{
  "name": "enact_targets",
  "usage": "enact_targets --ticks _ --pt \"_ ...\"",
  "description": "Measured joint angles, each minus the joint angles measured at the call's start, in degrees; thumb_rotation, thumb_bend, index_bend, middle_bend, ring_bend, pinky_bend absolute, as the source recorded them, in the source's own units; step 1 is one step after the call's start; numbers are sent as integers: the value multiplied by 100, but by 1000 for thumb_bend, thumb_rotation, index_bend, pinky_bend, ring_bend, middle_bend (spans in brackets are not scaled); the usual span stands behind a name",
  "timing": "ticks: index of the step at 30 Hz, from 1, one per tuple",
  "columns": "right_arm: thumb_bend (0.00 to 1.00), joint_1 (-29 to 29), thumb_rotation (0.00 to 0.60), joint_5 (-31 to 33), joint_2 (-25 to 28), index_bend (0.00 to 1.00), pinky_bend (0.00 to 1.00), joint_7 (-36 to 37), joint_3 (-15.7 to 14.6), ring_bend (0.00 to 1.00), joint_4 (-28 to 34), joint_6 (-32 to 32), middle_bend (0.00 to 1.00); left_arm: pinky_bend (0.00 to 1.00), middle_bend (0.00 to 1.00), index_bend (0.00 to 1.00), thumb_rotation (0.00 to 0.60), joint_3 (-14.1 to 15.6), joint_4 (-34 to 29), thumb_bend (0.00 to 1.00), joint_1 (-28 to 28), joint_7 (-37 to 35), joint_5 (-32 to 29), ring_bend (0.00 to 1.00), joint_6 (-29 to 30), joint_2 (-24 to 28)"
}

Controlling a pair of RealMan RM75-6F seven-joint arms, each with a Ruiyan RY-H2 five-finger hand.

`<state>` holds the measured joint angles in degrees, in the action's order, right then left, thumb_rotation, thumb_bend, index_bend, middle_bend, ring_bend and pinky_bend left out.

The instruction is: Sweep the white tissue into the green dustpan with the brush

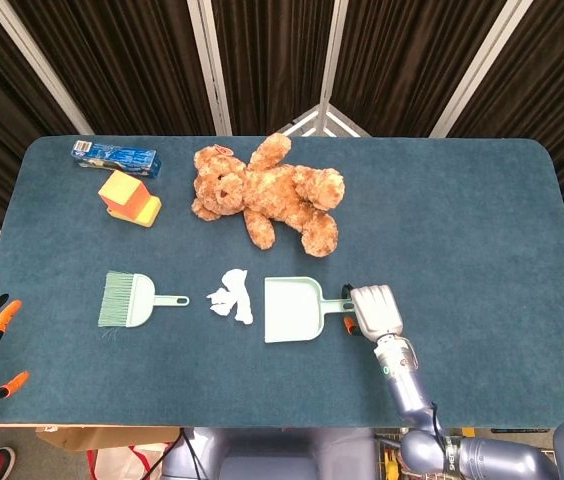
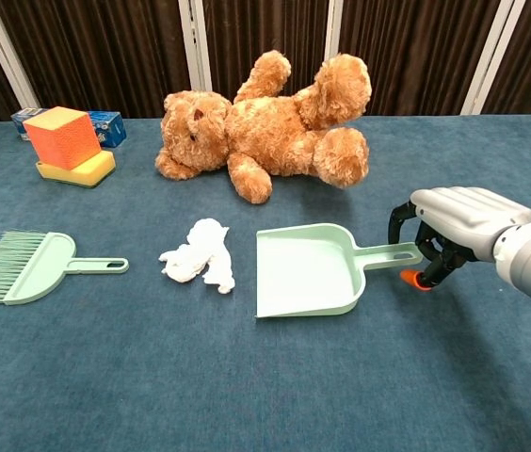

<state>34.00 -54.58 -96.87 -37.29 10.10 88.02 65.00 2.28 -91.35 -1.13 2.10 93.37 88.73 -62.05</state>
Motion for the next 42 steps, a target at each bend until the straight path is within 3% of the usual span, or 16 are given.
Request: enact_targets --ticks 7,17,21,26,30,35,42 --pt "489 7 600 -72 8 615 897 36 -12 873 94 74 856 6 0 0 600 1 -16 0 -7 43 9 0 -6 -11" --pt "493 25 600 -175 139 621 896 -5 -44 873 247 159 856 11 0 0 600 -57 -462 7 -192 192 -96 0 -320 127" --pt "494 21 600 -187 183 621 897 -16 -48 873 290 191 856 95 13 3 600 -197 -694 18 -377 487 -188 43 -503 181" --pt "493 20 600 -219 199 621 897 -47 -78 873 298 232 856 368 234 136 600 -492 -989 76 -747 1138 -425 299 -869 127" --pt "493 26 600 -288 186 621 897 -100 -138 873 215 249 856 467 427 245 600 -727 -1214 106 -1065 1729 -911 459 -1270 11" --pt "494 38 600 -327 155 621 897 -123 -156 873 130 260 856 570 542 289 600 -966 -1385 128 -1456 2426 -1631 561 -1709 -227" --pt "493 51 600 -287 85 621 897 -125 -150 873 -20 229 856 882 860 439 600 -1241 -1276 234 -2074 3471 -2474 867 -2060 -848"
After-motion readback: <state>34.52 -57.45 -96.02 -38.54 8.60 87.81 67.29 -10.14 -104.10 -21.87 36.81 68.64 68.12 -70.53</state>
